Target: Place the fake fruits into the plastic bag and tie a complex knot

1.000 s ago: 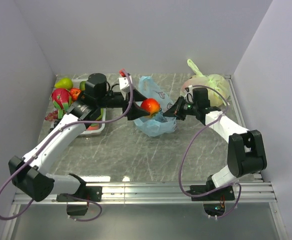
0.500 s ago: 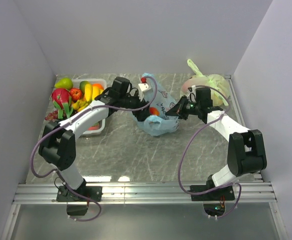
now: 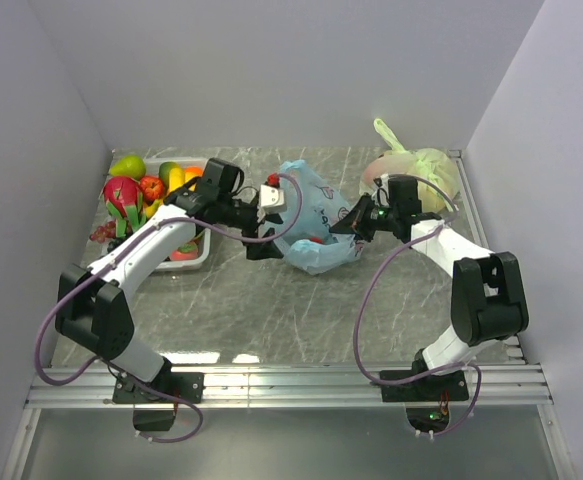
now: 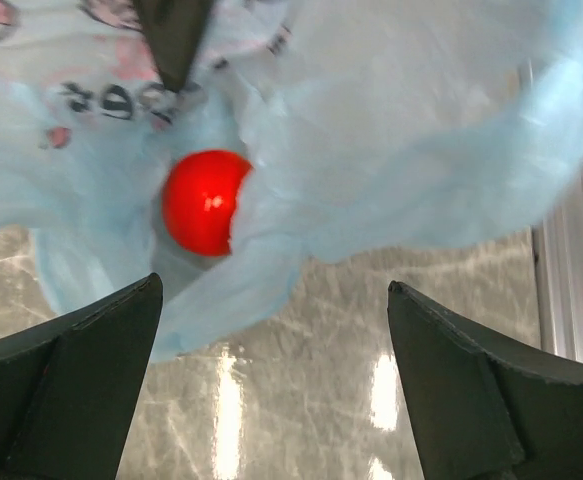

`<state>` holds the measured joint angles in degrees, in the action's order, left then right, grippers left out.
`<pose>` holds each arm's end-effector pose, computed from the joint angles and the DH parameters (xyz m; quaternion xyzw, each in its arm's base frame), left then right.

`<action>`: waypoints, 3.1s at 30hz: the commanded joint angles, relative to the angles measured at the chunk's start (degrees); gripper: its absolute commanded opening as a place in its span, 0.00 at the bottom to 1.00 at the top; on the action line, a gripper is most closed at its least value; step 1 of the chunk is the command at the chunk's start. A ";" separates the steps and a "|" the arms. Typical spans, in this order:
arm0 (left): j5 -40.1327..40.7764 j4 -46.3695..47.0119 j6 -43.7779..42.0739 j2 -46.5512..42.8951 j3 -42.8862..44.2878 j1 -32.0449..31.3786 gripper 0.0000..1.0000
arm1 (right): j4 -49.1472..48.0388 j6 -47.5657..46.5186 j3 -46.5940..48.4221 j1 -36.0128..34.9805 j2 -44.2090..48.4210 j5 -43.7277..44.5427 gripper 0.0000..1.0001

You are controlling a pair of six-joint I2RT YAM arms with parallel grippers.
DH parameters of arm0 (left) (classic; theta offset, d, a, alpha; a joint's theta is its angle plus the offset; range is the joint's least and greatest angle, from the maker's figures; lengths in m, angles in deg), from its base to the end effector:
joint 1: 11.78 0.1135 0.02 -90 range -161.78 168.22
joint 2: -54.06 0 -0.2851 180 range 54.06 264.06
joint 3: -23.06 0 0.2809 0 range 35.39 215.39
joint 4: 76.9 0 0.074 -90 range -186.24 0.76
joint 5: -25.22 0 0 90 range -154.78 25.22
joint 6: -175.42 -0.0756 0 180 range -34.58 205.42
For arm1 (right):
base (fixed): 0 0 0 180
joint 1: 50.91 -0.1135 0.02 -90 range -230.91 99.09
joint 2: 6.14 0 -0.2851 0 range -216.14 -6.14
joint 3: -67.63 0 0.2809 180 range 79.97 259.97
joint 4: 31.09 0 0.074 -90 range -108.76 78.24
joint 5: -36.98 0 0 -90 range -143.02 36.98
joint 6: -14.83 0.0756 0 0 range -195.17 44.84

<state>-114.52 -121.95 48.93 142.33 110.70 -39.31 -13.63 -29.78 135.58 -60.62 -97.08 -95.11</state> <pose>0.3086 -0.2259 0.3075 0.5799 0.6284 -0.3616 0.3716 0.3682 0.1144 0.2044 0.1164 0.8528 0.4700 0.1960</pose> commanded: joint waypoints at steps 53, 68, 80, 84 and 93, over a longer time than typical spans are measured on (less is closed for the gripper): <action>7.10 29.78 16.13 -9.89 -15.54 0.55 0.99 | 5.95 -14.97 5.47 -1.45 3.13 -3.00 0.00; -9.86 41.15 70.92 22.29 11.69 11.01 0.00 | 19.57 -38.08 3.19 -0.57 4.63 1.04 0.00; -1.86 20.14 49.33 18.26 22.16 12.41 0.85 | 19.40 -33.26 7.75 -0.66 2.79 -2.39 0.00; 3.06 20.67 50.03 9.85 18.56 19.25 0.99 | 20.19 -32.47 10.13 -1.09 1.90 -0.63 0.00; 13.07 1.55 40.02 -3.00 19.08 38.41 0.99 | 22.30 -32.12 12.59 -3.64 1.99 6.49 0.00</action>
<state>-106.76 -109.99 94.24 143.29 129.06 -5.61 7.94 -62.24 145.35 -63.33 -95.00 -90.67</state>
